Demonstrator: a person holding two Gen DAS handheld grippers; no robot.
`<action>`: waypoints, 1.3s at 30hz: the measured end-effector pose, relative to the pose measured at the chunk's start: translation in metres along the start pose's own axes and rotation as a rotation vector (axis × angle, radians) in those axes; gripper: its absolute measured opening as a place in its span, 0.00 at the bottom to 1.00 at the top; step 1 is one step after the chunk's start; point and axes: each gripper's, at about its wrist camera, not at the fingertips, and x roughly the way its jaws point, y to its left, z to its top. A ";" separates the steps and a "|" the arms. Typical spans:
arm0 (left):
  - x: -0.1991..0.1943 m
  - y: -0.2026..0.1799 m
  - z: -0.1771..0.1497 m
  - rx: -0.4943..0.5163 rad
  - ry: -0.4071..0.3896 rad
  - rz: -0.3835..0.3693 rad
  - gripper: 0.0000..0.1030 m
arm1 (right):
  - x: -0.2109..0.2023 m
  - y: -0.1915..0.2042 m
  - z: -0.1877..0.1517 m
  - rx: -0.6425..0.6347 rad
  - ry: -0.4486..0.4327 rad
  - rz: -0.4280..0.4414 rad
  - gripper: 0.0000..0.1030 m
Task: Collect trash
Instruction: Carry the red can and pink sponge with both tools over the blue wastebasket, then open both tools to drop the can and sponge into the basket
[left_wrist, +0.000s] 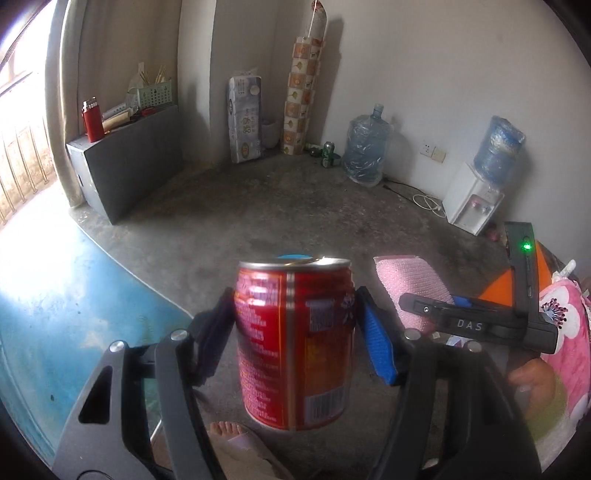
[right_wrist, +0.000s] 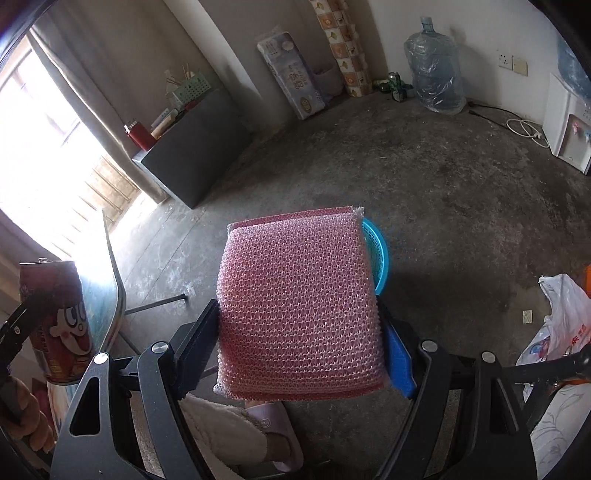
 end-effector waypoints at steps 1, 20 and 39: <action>0.014 0.000 0.000 -0.007 0.019 -0.009 0.60 | 0.004 -0.005 0.001 0.007 0.003 -0.008 0.75; 0.239 0.030 -0.005 -0.156 0.305 -0.047 0.60 | 0.097 -0.048 0.014 0.113 0.134 -0.064 0.75; 0.263 0.081 -0.023 -0.311 0.292 -0.069 0.69 | 0.211 -0.032 0.040 0.079 0.233 -0.159 0.77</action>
